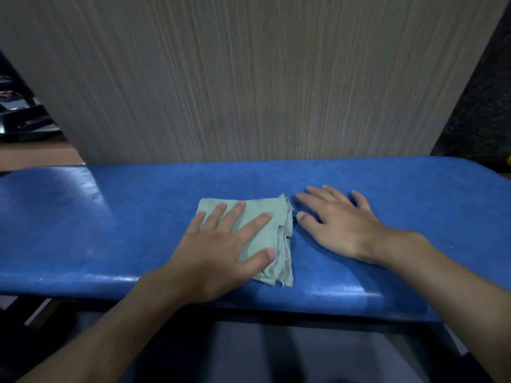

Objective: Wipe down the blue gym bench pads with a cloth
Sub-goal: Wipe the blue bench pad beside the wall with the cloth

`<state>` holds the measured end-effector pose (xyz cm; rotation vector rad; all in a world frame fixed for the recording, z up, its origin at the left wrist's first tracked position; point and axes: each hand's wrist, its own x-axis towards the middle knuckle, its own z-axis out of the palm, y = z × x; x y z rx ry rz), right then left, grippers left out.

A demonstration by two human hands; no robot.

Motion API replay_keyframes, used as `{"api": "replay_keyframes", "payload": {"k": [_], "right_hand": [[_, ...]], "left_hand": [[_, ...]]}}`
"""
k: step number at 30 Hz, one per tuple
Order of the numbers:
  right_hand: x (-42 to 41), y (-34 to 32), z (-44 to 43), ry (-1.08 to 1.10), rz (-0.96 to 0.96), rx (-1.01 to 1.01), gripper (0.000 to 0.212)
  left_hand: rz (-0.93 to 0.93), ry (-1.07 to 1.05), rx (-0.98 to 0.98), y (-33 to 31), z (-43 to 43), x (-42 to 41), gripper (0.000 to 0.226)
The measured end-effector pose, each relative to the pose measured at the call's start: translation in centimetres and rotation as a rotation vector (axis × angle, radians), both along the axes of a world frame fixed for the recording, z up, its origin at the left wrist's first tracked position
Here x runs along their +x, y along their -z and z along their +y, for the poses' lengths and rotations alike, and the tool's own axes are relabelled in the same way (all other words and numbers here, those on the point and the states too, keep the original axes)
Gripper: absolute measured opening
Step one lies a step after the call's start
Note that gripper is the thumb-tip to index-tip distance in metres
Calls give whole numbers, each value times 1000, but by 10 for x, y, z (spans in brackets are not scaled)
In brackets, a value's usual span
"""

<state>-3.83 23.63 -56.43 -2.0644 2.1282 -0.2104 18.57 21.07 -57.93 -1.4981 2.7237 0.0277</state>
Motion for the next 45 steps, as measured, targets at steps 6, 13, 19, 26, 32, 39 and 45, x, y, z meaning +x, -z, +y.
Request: {"api": "replay_keyframes", "payload": {"k": [6, 13, 19, 26, 32, 39, 45], "right_hand": [[-1, 13, -3, -7, 60, 27, 59], [0, 14, -2, 1, 78, 7, 60], [-1, 13, -4, 9, 65, 33, 59], [0, 12, -2, 12, 77, 47, 59], [5, 1, -6, 5, 89, -12, 57], [15, 13, -10, -29, 86, 32, 64], [15, 12, -9, -26, 93, 35, 65]], "left_hand": [[-25, -46, 57, -1, -82, -20, 67], [10, -122, 109, -8, -184, -59, 69], [-9, -100, 112, -5, -161, -49, 67], [-29, 3, 38, 2, -47, 1, 71], [-1, 21, 17, 2, 11, 24, 79], [-28, -20, 48, 3, -59, 4, 77], [-23, -63, 72, -1, -168, -33, 66]]}}
